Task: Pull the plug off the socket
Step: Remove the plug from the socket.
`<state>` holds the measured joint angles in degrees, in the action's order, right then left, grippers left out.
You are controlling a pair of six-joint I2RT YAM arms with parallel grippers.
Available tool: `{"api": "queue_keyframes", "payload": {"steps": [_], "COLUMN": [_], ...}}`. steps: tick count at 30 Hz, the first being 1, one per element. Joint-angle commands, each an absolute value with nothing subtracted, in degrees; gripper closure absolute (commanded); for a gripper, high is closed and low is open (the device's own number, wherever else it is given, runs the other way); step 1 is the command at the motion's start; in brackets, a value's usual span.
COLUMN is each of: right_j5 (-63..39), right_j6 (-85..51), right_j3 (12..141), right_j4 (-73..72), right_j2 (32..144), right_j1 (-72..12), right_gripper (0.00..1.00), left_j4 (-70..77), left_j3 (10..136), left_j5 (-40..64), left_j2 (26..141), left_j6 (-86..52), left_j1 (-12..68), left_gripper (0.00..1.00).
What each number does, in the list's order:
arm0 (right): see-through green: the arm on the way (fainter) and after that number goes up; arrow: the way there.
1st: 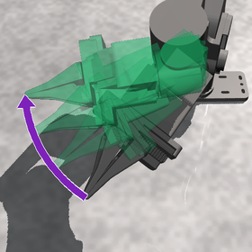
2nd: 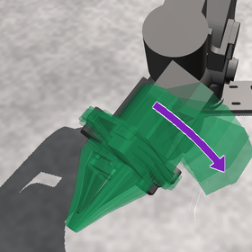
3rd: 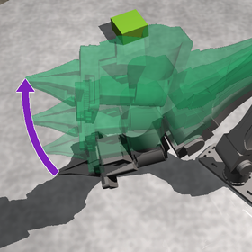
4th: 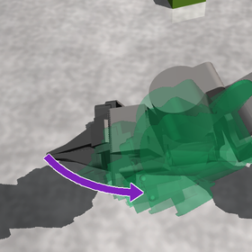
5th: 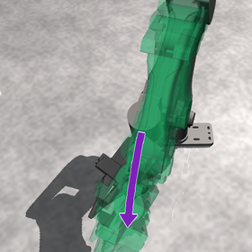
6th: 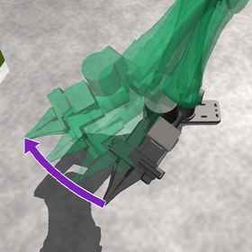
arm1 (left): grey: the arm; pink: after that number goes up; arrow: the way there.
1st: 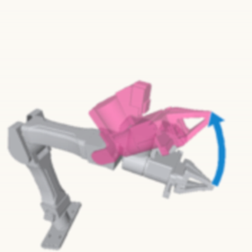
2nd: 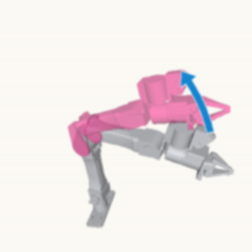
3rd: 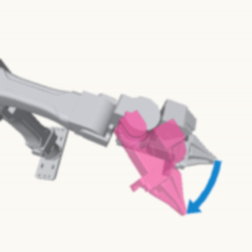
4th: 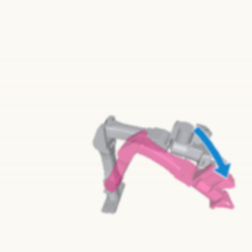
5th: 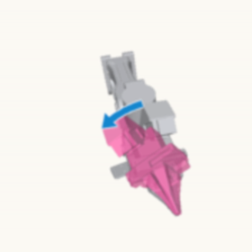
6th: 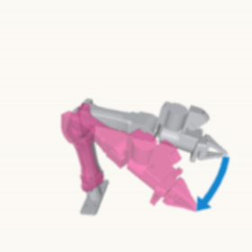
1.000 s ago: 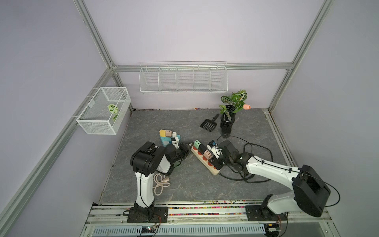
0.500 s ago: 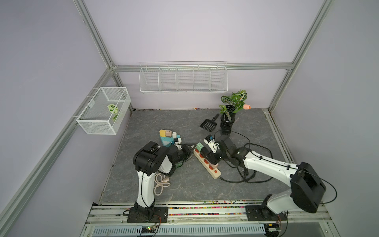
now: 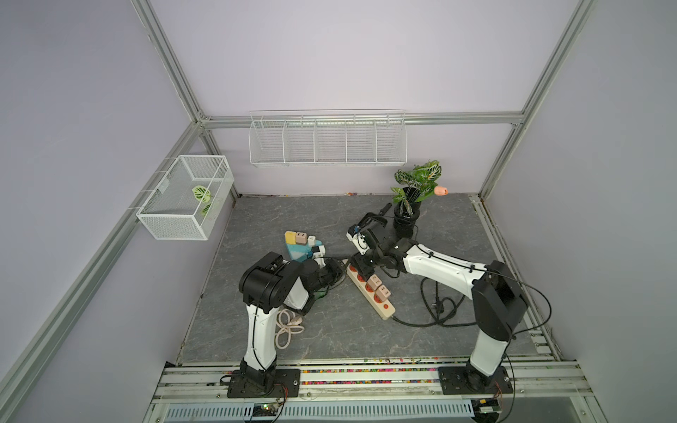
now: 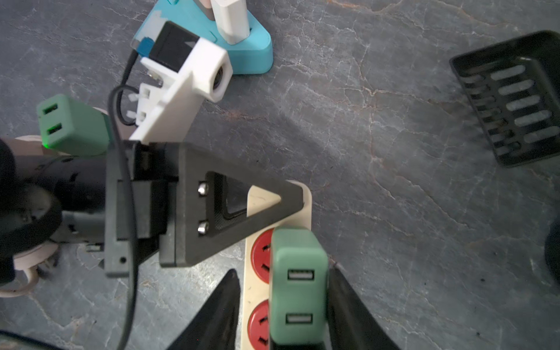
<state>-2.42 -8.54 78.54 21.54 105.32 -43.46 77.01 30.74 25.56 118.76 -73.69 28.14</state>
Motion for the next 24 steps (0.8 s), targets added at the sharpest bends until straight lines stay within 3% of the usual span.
{"api": "queue_keyframes", "payload": {"steps": [1, 21, 24], "right_j5": [-3.0, -4.0, -5.3], "right_j6": [-9.2, -10.5, -10.7], "right_j3": [80.4, 85.5, 85.5], "right_j4": [25.3, 30.5, 29.4], "right_j2": [106.8, 111.8, 111.7], "right_j1": [-43.5, -43.3, -43.2], "right_gripper": [0.53, 0.57, 0.61], "left_j4": [75.5, 76.4, 76.6], "left_j3": [29.9, 30.2, 30.2], "left_j5": [26.1, 27.0, 26.9], "left_j2": [120.5, 120.4, 120.9], "left_j6": [-70.4, -70.8, -70.7], "left_j1": [28.2, 28.4, 28.5], "left_gripper": [1.0, 1.0, 1.0]}}
